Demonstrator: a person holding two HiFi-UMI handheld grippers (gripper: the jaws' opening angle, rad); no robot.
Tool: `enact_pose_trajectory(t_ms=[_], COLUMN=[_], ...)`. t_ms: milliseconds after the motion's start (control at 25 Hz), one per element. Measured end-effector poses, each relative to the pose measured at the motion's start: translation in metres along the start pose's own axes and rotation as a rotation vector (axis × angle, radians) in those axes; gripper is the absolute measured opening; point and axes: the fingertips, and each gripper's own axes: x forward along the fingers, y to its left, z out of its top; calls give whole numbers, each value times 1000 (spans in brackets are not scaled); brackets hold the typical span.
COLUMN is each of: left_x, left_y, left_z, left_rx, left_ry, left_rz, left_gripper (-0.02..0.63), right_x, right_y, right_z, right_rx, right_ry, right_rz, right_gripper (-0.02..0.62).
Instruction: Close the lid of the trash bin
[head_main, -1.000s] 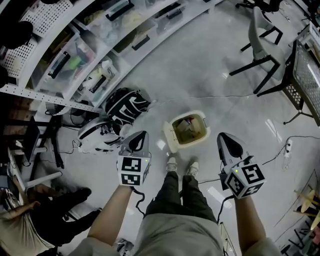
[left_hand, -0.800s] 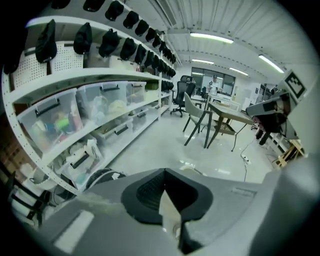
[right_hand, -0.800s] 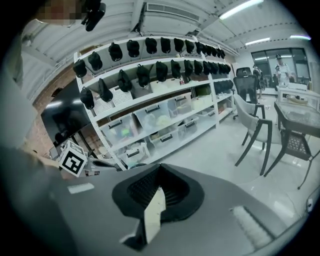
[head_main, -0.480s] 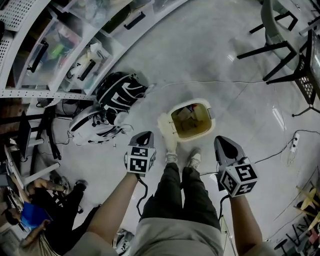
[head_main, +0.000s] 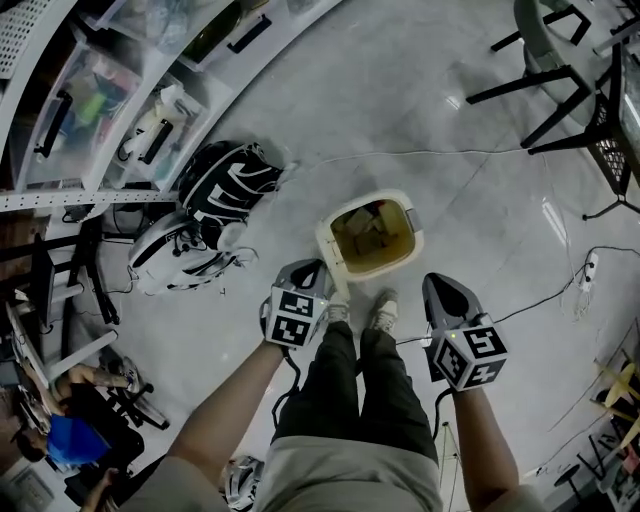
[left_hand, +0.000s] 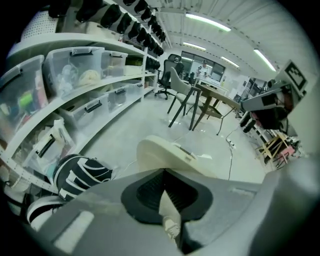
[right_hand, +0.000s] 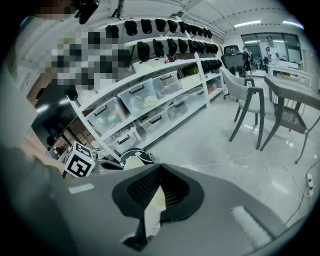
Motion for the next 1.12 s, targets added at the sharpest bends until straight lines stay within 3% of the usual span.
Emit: enact_pose_trajectory(t_ms=[200,360,560,880,1120], left_x=[34,72,111,170,211], left_y=[-25,-34,-48,-58,-57], left_z=[17,11,11,0,-15], left_rx=[99,176,257,217,168], left_ry=[16,80,82,107,184], left_rz=[-60,-115,-167,-166,-132], left_gripper=[2,2,2,2,3], right_x=[-4,4,11,35,53], right_y=[-25,-49,-88,-130,-149], right_z=[-2,-10,-28,-76,-95], right_rx=[59,82,156,201,225], right_ry=[-21,-41,-67,-48,-53], right_rz=[-32,-60,-98,-128,-133], right_gripper=[3,3,3,3,3])
